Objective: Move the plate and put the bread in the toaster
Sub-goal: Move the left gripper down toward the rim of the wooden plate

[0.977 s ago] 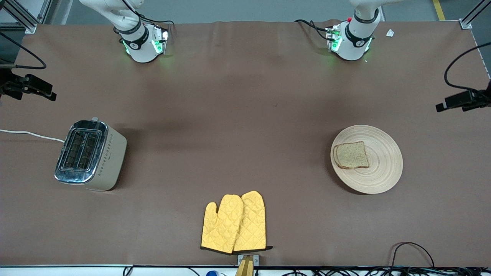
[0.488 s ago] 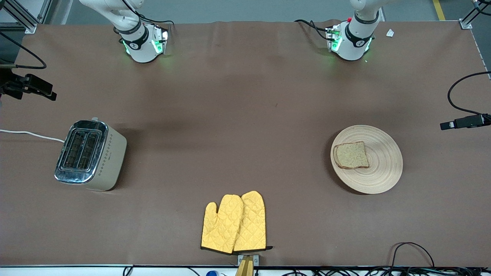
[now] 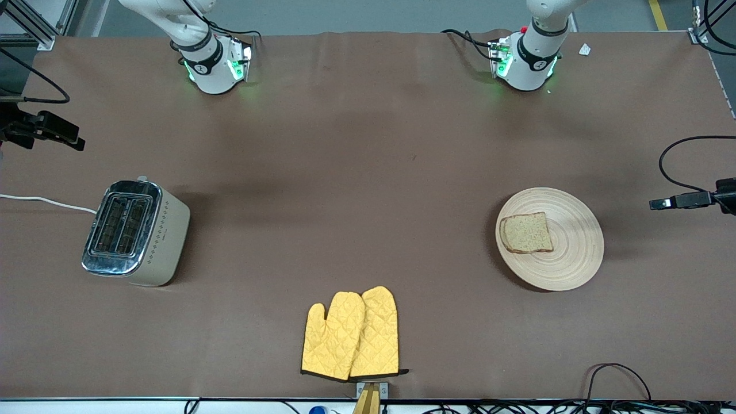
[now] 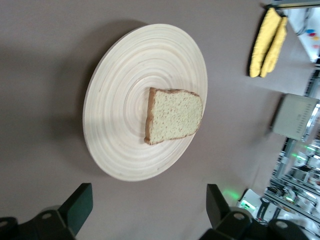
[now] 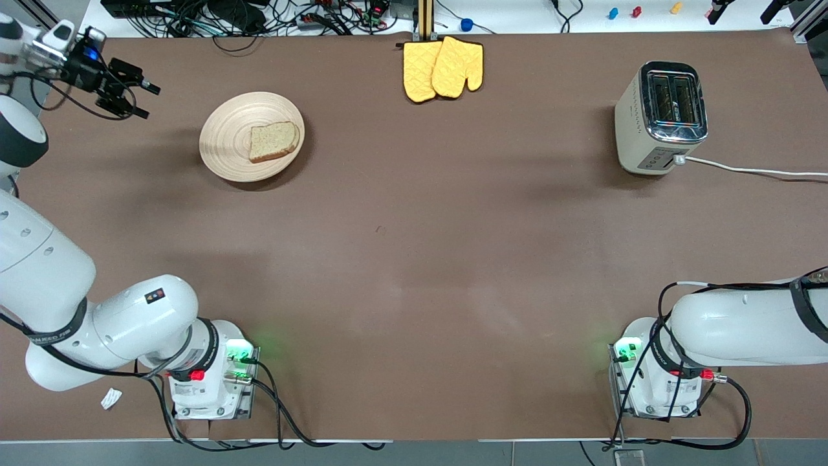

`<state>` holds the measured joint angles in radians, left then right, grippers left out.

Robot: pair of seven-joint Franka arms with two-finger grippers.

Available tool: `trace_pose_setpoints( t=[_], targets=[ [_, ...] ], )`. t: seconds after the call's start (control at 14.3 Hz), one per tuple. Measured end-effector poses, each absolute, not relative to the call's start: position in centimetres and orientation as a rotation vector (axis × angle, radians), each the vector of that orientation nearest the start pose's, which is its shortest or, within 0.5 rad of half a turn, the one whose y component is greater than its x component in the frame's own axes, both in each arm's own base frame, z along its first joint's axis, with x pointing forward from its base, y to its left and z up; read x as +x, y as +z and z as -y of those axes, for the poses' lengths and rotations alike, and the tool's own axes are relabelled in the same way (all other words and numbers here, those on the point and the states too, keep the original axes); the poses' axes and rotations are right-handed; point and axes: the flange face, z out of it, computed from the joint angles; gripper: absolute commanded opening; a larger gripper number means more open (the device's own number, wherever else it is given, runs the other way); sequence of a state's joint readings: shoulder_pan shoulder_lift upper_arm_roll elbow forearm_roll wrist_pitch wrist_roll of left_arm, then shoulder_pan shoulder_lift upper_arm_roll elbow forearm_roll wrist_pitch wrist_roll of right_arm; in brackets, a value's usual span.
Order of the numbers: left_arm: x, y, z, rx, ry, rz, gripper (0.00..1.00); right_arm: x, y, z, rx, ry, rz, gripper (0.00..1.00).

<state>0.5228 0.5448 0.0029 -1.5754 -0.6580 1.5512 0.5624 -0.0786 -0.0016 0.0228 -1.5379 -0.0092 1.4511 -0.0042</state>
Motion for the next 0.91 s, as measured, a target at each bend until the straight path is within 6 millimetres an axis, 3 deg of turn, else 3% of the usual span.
trace_pose_setpoints(
  t=[0.21, 0.35, 0.91],
  targets=[
    [57.4, 25.8, -27.0, 2.23, -0.09, -0.108, 0.99, 54.1, 63.1, 3.1, -3.144, 0.135, -0.082, 1.0],
    [57.3, 23.4, -27.1, 2.205, -0.048, -0.077, 0.97, 54.0, 63.1, 3.1, -3.144, 0.136, -0.082, 1.0],
    [57.7, 19.3, -26.5, 2.151, 0.02, -0.068, 0.81, 54.0, 63.1, 3.1, -3.144, 0.137, -0.082, 1.0]
  ],
)
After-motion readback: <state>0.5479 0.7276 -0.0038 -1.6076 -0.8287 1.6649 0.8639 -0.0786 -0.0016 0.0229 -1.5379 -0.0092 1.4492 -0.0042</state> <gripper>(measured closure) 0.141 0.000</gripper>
